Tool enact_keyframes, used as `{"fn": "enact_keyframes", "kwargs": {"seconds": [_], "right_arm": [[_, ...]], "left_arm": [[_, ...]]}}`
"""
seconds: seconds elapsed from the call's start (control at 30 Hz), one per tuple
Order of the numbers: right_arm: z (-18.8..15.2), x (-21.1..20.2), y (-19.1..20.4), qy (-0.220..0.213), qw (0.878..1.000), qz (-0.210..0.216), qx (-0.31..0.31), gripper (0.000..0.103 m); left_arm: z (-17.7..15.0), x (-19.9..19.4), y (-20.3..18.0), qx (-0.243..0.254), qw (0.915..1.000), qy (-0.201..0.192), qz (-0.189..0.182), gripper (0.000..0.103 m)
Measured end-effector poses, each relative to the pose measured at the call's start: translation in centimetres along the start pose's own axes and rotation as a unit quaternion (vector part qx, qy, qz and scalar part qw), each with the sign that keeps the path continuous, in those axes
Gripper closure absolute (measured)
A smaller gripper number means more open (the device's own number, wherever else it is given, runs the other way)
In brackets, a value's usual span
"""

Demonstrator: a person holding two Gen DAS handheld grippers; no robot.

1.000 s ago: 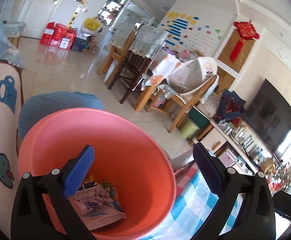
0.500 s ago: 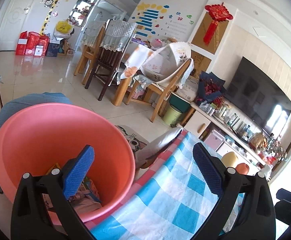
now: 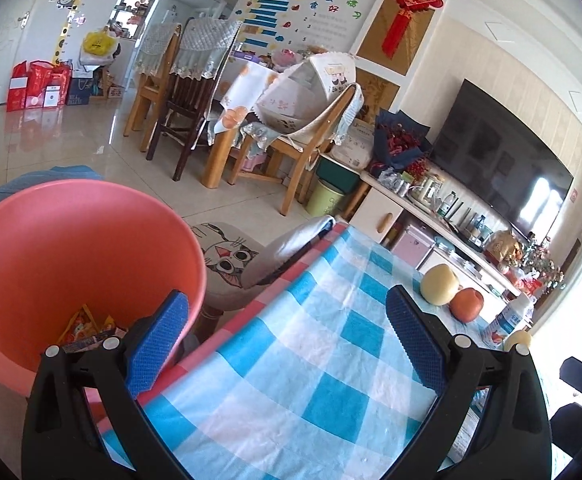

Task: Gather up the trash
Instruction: 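Return both open tools over the table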

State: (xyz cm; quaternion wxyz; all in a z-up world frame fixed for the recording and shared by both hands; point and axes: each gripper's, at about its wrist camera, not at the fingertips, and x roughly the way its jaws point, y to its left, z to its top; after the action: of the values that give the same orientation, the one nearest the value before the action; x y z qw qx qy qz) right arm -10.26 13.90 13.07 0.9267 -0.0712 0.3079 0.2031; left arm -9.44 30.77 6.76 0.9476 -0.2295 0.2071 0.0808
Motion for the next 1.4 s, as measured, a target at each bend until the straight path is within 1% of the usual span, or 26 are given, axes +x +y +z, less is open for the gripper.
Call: {"fn": "enact_keyframes", "kwargs": {"seconds": [0.17, 0.23, 0.47, 0.6, 0.63, 0.8, 1.1, 1.17, 1.3, 1.37, 1.4], "right_arm": [[-0.6, -0.5, -1.0, -0.001, 1.0, -0.007, 0.002, 0.009], [-0.8, -0.8, -1.5, -0.004, 1.0, -0.012, 0.003, 0.009], [-1.6, -1.8, -3.8, -0.013, 0.999, -0.024, 0.019, 0.009], [-2.0, -2.6, -5.2, -0.03, 0.999, -0.027, 0.028, 0.009], [-2.1, -2.8, -5.6, -0.034, 0.999, -0.03, 0.027, 0.007], [-2.5, -3.8, -7.7, -0.051, 0.997, -0.035, 0.036, 0.005], [-2.8, -4.5, -10.7, -0.036, 0.996, -0.043, 0.063, 0.005], [-2.9, -4.5, -11.4, -0.032, 0.996, -0.045, 0.072, 0.005], [-3.1, -4.8, -12.9, -0.017, 0.995, -0.037, 0.092, 0.005], [-3.0, -5.0, -13.7, -0.01, 0.994, -0.038, 0.097, 0.005], [-3.0, -5.1, -14.0, -0.006, 0.994, -0.041, 0.098, 0.005]], "left_arm": [[-0.7, 0.3, -1.4, 0.015, 0.9999, 0.001, -0.007, 0.004], [-1.1, 0.4, -2.0, 0.023, 0.9996, 0.003, -0.016, 0.004], [-1.9, 0.4, -4.0, 0.049, 0.9985, 0.007, -0.021, 0.004], [-2.5, 0.3, -5.2, 0.07, 0.9969, 0.009, -0.036, 0.004], [-2.7, 0.2, -5.6, 0.076, 0.9963, 0.007, -0.039, 0.004], [-3.5, 0.0, -7.3, 0.109, 0.993, 0.001, -0.046, 0.004], [-5.0, 0.0, -9.9, 0.154, 0.9866, 0.013, -0.052, 0.004], [-5.3, 0.1, -10.3, 0.162, 0.9851, 0.026, -0.052, 0.004], [-6.1, 0.7, -11.0, 0.171, 0.9807, 0.07, -0.064, 0.004], [-6.8, 1.0, -11.0, 0.158, 0.9781, 0.108, -0.082, 0.004], [-7.1, 1.3, -11.0, 0.144, 0.9759, 0.134, -0.095, 0.004]]}}
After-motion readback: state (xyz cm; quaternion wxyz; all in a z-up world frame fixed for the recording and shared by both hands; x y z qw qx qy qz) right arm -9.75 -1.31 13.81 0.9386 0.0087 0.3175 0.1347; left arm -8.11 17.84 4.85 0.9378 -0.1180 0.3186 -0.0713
